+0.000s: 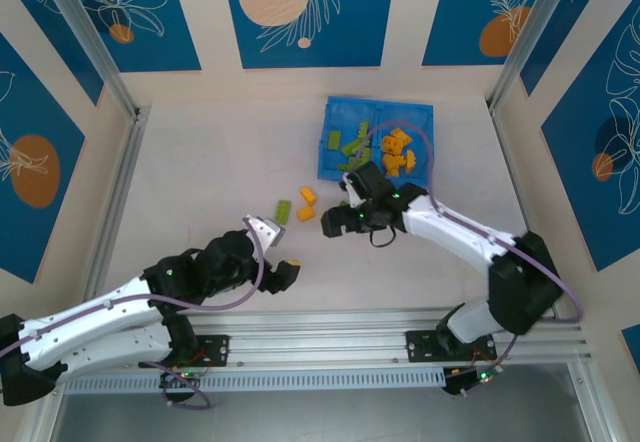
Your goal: Sort the legos into containers by color
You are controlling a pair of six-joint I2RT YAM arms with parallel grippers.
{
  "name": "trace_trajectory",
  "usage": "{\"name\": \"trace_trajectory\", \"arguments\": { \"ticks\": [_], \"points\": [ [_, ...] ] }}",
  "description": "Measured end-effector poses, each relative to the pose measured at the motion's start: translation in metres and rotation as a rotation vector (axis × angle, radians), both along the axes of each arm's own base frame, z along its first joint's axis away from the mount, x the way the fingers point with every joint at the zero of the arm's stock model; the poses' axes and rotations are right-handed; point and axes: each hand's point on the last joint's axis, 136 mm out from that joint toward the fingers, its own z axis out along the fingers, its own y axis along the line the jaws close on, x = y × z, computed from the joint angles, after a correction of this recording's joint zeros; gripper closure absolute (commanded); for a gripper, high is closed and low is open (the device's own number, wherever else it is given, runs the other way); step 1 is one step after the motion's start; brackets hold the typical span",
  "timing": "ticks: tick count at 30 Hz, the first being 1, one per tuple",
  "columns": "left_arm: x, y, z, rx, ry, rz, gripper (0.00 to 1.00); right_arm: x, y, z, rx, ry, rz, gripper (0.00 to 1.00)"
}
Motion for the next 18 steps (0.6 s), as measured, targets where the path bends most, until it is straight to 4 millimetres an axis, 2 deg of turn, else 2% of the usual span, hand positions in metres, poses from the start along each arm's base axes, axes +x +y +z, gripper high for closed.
{"name": "trace_trajectory", "arguments": {
  "ticks": [4,8,13,18],
  "points": [
    [-0.005,0.009,-0.014,0.02,0.04,0.021,0.05,0.025,0.02,-0.022,-0.067,-0.01,0.029,0.16],
    [-0.007,0.014,-0.019,0.012,0.056,0.04,0.04,0.042,0.029,-0.046,-0.129,-0.002,0.037,0.29],
    [-0.007,0.015,-0.02,0.012,0.06,0.052,0.03,0.048,0.03,-0.071,-0.197,0.013,0.044,0.48],
    [-0.006,0.013,-0.027,0.036,0.075,0.055,0.03,0.049,0.028,-0.077,-0.226,0.01,0.045,0.63]
  ]
}}
